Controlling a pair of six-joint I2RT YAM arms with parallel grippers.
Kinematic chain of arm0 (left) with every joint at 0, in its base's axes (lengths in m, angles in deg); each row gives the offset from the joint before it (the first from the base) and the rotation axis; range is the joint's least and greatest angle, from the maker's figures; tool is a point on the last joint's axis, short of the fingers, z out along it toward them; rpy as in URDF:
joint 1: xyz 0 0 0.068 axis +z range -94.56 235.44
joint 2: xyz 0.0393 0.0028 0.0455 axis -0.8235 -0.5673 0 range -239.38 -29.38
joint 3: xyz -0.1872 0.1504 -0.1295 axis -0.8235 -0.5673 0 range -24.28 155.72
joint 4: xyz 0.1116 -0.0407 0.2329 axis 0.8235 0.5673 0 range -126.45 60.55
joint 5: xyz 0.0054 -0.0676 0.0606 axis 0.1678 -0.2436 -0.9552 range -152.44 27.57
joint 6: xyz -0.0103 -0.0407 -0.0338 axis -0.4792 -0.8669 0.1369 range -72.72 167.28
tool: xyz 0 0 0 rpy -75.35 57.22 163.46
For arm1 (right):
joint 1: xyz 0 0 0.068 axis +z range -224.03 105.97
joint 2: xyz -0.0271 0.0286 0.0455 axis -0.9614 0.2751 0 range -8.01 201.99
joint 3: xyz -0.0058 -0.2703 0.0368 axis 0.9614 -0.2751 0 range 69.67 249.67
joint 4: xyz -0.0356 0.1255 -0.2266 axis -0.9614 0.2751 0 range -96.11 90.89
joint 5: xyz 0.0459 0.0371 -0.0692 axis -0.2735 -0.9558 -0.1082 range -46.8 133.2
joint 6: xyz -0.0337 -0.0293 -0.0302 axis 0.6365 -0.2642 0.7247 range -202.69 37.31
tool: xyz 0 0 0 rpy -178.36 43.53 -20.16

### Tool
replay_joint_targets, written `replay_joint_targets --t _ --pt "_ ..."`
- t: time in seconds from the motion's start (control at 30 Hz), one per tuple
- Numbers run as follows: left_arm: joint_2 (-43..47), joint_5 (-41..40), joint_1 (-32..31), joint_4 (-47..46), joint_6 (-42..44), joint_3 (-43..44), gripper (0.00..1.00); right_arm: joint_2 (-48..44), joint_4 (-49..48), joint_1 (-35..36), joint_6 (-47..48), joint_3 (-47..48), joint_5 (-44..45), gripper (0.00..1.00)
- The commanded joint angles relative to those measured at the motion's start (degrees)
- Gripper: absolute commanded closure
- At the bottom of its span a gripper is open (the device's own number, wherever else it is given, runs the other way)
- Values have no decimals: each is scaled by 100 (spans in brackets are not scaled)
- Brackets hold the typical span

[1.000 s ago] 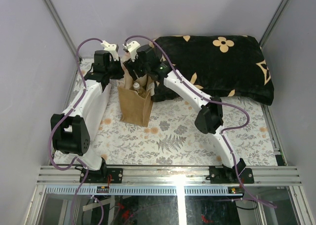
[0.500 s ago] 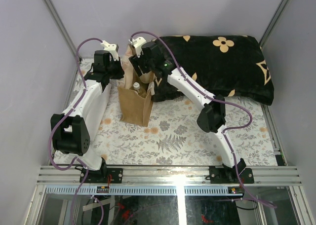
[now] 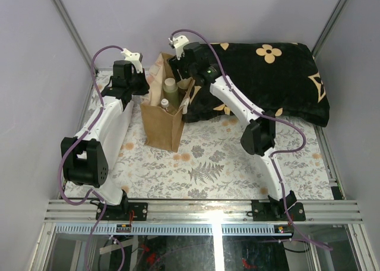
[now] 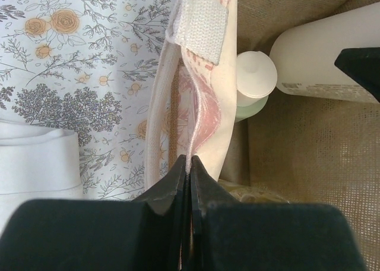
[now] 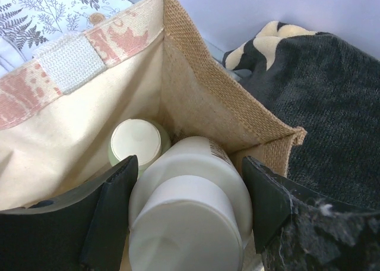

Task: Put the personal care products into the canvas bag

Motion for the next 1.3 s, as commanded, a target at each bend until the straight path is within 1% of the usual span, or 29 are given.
replay_joint_targets --t 0.0,0.23,0.3,0.43,0.5,0.53,0.63,0.7,0.8,1.17,1.27 --pt "40 -37 -41 -266 -42 109 100 28 -731 -315 350 244 472 100" --pt "4 -56 -39 -249 -39 138 100 167 -752 -315 279 126 308 100" --pt "-21 -40 -39 -240 -39 167 100 234 -703 -315 220 187 278 91" --pt "-36 -39 -39 -247 -37 197 100 202 -689 -309 212 195 243 70" --pt "-44 -20 -43 -248 -45 202 100 183 -707 -315 234 215 243 54" --pt "-48 -7 -35 -248 -53 213 100 174 -724 -315 242 222 245 44" --pt "-47 17 -44 -256 -71 241 100 173 -755 -315 265 254 230 27" --pt "-33 46 -43 -264 -85 250 100 177 -786 -314 252 268 226 13" --pt "-12 93 -40 -278 -119 250 100 137 -798 -313 199 291 199 1" --pt "40 97 -39 -333 -195 146 100 -206 -822 -315 166 90 270 1" --pt "60 67 -40 -336 -204 168 100 -377 -669 -315 186 110 399 1"
